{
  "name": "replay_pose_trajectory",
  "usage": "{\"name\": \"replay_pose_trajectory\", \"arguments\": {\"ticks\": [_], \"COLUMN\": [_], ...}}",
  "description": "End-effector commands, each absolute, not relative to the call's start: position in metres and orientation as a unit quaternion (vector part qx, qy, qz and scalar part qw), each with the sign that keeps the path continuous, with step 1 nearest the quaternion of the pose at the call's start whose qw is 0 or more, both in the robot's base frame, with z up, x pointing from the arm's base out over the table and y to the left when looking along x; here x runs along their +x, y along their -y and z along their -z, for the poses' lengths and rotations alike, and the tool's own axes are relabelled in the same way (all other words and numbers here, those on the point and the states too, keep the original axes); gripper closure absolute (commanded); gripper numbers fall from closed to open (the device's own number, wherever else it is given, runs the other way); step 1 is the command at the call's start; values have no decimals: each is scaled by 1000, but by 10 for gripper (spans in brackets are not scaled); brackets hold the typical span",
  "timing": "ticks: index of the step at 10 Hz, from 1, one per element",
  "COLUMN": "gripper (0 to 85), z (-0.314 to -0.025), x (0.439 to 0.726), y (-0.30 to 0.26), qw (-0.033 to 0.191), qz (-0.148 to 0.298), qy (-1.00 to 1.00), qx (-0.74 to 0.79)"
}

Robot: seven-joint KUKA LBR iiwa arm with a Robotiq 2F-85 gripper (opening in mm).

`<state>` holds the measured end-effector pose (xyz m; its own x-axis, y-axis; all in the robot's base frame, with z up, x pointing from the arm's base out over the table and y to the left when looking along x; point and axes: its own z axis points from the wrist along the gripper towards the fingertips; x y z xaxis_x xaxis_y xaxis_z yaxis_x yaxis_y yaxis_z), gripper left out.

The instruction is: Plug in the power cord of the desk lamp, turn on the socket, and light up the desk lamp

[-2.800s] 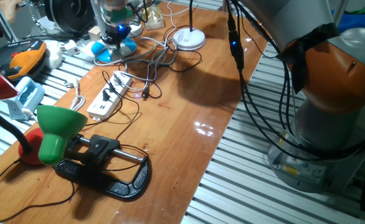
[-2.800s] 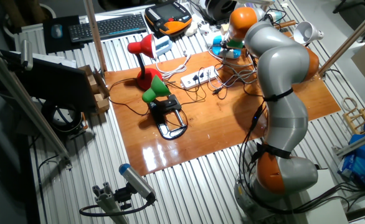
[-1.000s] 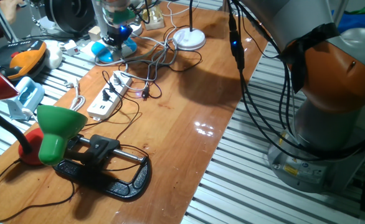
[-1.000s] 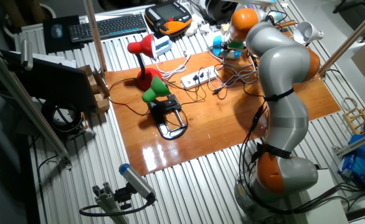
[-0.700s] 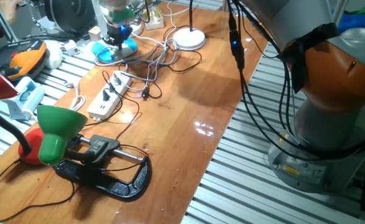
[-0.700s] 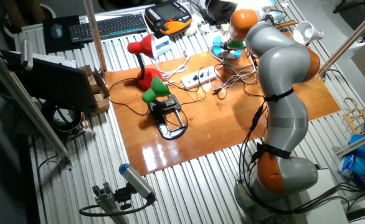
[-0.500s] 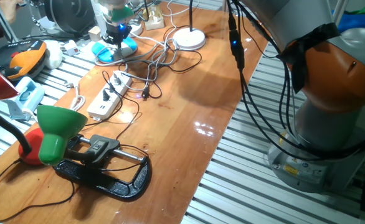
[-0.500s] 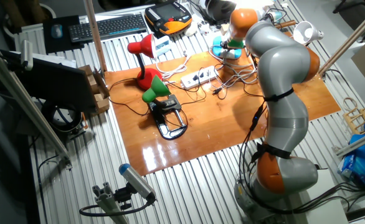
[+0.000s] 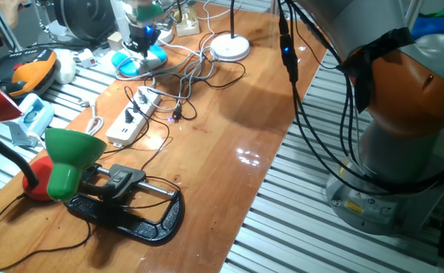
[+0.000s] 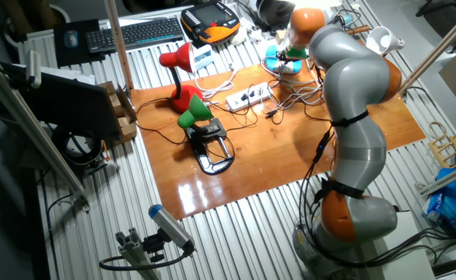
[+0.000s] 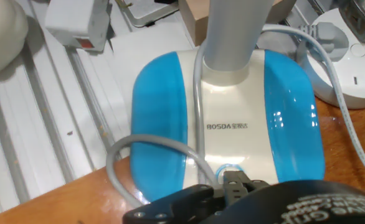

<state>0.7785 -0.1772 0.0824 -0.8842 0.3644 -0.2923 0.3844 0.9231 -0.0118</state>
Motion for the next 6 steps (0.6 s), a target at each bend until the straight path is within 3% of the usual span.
{"name": "replay_pose_trajectory", "arguments": {"ticks": [1,6], "gripper": [850,850], "z": [-86,-115], "x": [773,738], "y": [170,112], "qw": [138,84], "qz": [28,-21], "qy": [-972,-982], "qx": [189,169]}}
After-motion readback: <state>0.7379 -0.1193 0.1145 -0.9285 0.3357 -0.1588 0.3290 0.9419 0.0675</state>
